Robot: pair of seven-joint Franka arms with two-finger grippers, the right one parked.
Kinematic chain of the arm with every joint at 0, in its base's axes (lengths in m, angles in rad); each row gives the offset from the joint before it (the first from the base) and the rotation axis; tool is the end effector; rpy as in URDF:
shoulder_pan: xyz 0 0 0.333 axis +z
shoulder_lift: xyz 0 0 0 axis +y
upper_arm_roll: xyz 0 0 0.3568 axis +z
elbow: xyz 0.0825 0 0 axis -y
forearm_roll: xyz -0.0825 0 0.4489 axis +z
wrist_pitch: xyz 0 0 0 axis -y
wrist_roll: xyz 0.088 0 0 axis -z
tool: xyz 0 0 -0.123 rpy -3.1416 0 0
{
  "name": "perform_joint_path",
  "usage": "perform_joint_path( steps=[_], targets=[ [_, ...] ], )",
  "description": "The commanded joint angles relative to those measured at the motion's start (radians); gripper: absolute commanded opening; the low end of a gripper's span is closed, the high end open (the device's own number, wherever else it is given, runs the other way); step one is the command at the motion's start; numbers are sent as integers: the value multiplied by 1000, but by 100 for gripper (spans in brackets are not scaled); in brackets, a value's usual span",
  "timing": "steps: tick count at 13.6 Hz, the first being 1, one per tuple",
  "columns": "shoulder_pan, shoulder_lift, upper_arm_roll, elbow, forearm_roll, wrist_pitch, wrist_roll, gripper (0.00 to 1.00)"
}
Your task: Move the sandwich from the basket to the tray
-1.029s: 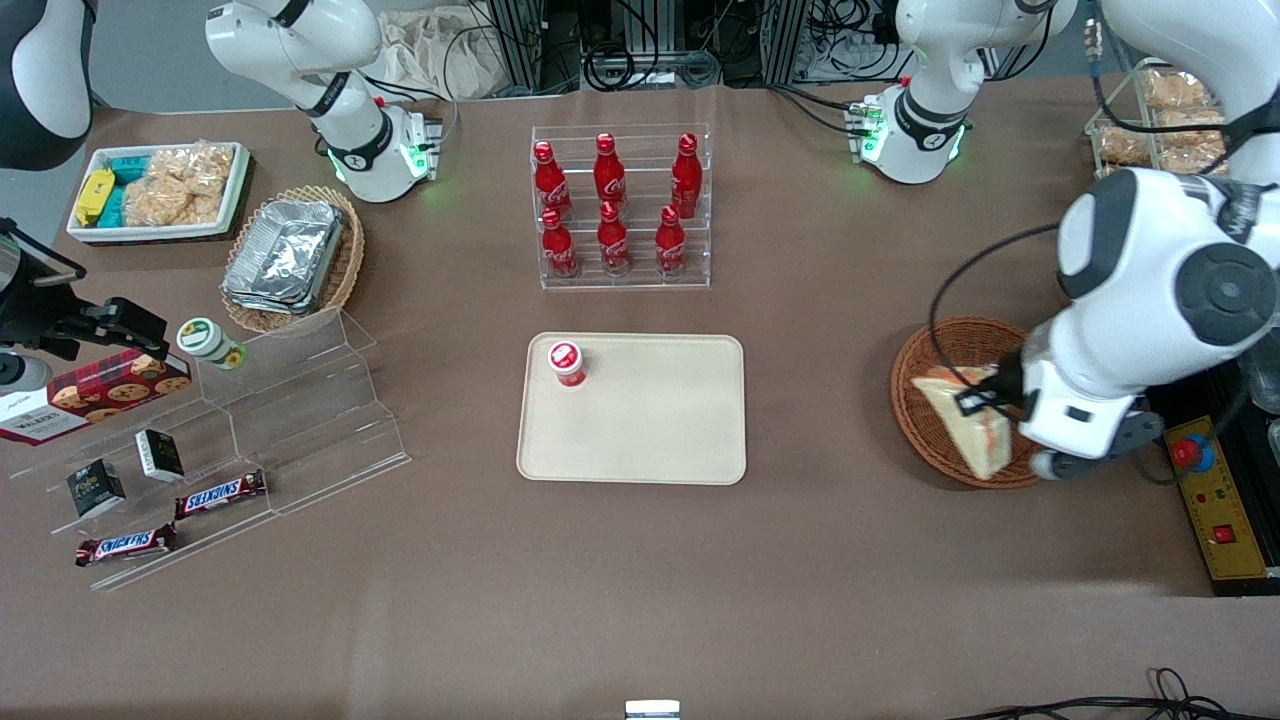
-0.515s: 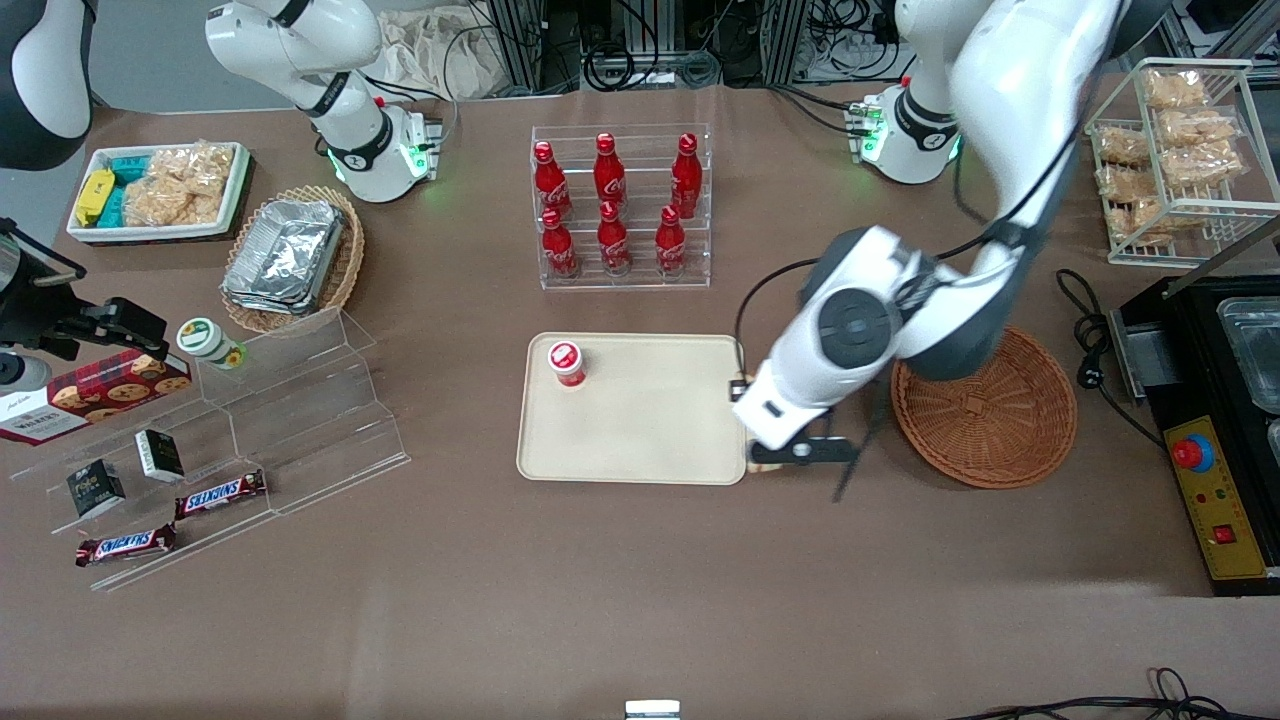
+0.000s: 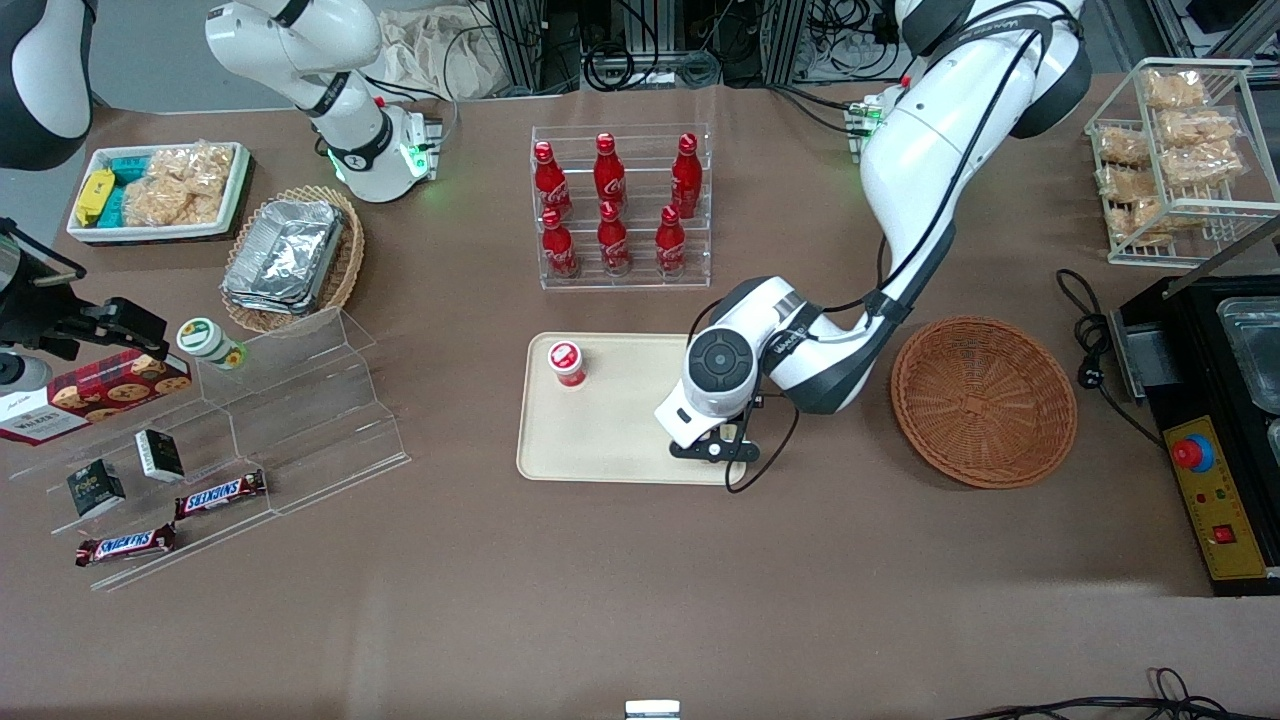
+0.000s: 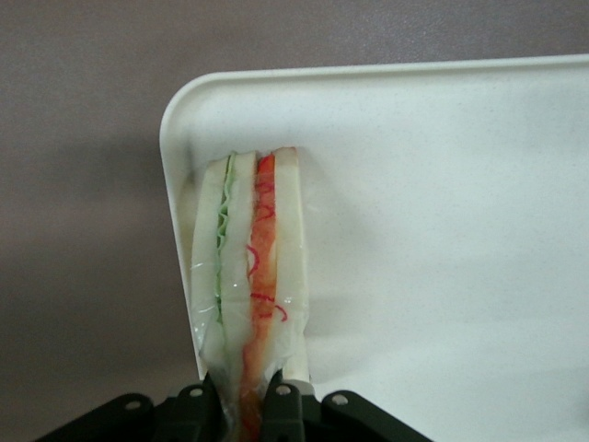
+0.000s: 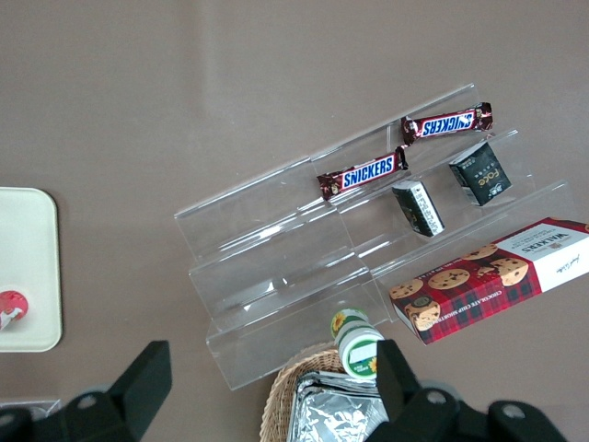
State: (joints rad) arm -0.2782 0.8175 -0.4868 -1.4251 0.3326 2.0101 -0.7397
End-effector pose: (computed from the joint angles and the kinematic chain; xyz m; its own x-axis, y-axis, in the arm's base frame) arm 0.6283 -0.4761 0.2126 0.9867 -0.0757 -0.1441 -0.0816 -0.9960 -0.0354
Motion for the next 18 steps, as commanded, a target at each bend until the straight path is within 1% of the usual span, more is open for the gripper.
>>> perform_joint_path(
  steps=[1,2,4,5,7,9,10,11,12,13,14,16,18],
  targets=[
    [-6,-3,2,38,17,-19,-17,99],
    [-9,-18,2,38,26,-25,-15,100],
    [8,-61,2,41,19,-30,-20,100],
    [23,-102,2,37,13,-42,-26,100],
    [82,-174,1,35,6,-117,-17,100],
    [149,-260,-1,25,3,-229,2,100],
    [199,-311,-6,2,-19,-241,3,100],
    [246,-357,-6,-35,-65,-232,19,100],
    [261,-417,4,-78,-95,-225,76,100],
    [264,-487,52,-147,-133,-218,148,100],
    [246,-556,126,-210,-170,-215,196,100],
    [220,-683,213,-338,-202,-196,297,100],
    [217,-780,298,-420,-259,-180,426,100]
  ],
)
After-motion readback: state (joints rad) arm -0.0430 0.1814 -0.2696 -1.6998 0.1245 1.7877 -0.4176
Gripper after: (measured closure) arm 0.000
